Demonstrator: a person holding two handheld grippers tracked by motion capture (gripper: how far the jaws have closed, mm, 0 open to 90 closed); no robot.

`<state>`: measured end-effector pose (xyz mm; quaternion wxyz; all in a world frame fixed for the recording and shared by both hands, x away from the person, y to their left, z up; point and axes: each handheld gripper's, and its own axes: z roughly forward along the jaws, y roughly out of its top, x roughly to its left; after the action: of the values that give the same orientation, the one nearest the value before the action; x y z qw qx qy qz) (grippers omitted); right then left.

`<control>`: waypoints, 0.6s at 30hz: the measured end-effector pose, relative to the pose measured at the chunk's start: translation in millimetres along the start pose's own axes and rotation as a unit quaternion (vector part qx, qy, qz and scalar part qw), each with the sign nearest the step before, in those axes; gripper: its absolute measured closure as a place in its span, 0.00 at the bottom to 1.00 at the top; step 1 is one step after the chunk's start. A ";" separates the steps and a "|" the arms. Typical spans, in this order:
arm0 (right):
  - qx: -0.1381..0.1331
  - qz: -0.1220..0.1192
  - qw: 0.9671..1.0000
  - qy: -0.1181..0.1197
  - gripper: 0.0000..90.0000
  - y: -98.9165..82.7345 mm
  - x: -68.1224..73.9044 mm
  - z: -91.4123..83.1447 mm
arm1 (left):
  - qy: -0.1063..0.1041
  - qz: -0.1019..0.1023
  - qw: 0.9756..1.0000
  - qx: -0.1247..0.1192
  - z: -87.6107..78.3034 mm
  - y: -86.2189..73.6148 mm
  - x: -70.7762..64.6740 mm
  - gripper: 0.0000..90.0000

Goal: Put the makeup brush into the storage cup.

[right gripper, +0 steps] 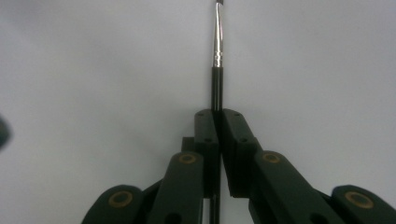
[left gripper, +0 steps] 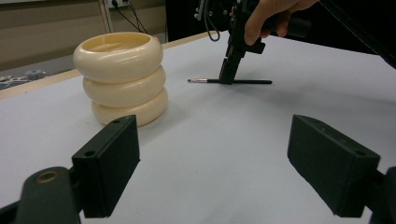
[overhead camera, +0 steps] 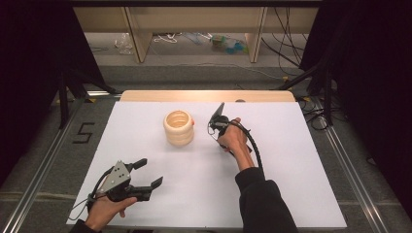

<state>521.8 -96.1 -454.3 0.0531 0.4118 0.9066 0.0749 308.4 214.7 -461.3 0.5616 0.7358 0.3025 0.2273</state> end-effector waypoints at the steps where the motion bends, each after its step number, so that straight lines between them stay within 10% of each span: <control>1: -0.004 0.007 1.000 0.002 0.95 0.3 1.6 -1.3 | 0.000 0.000 1.000 0.000 0.1 0.0 0.0 0.19; 10: -0.073 0.001 0.997 -0.005 0.95 -2.7 -4.2 -16.7 | -0.002 0.014 1.000 0.000 0.4 0.3 2.1 0.19; 18: -0.158 0.004 0.987 -0.003 0.95 -5.3 -10.8 -33.5 | -0.001 0.009 1.000 0.002 0.7 0.1 1.1 0.19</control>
<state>519.7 -110.8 -421.9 0.1198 0.4018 0.8817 0.2163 309.6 215.0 -461.4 0.5587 0.7395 0.2959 0.2311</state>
